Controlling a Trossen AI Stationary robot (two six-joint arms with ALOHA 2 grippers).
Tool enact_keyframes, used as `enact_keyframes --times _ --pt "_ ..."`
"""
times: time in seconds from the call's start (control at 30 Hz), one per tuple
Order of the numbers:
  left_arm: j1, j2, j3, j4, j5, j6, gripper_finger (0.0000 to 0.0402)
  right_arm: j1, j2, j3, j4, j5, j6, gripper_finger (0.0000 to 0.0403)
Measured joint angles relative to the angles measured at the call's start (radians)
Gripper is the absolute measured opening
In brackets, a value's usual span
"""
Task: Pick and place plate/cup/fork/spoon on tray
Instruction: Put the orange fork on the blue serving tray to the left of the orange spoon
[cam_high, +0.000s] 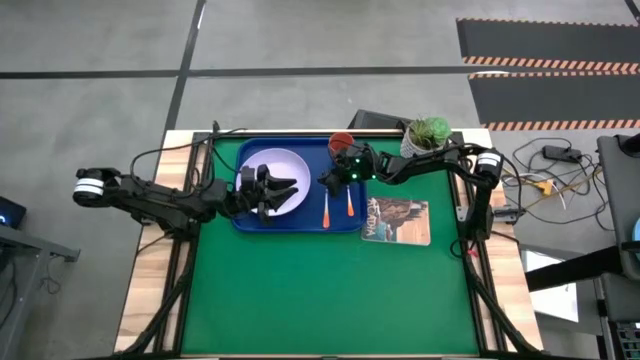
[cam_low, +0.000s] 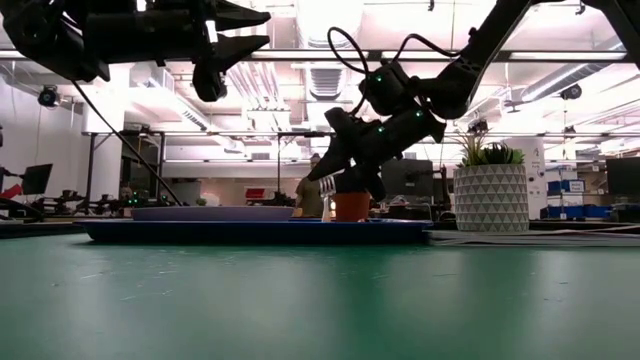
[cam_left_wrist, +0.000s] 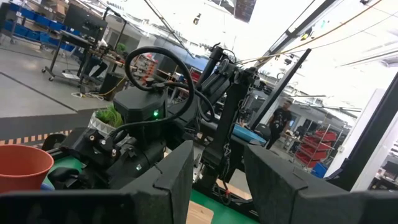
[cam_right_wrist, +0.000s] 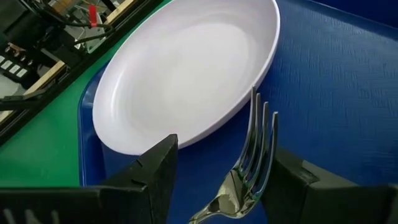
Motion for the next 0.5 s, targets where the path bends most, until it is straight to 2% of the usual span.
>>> enact_keyframes --times 0.5 --pt "0.0 0.0 0.0 0.0 0.0 0.0 0.0123 -0.008 0.0 0.0 -0.046 0.0 -0.006 0.0183"
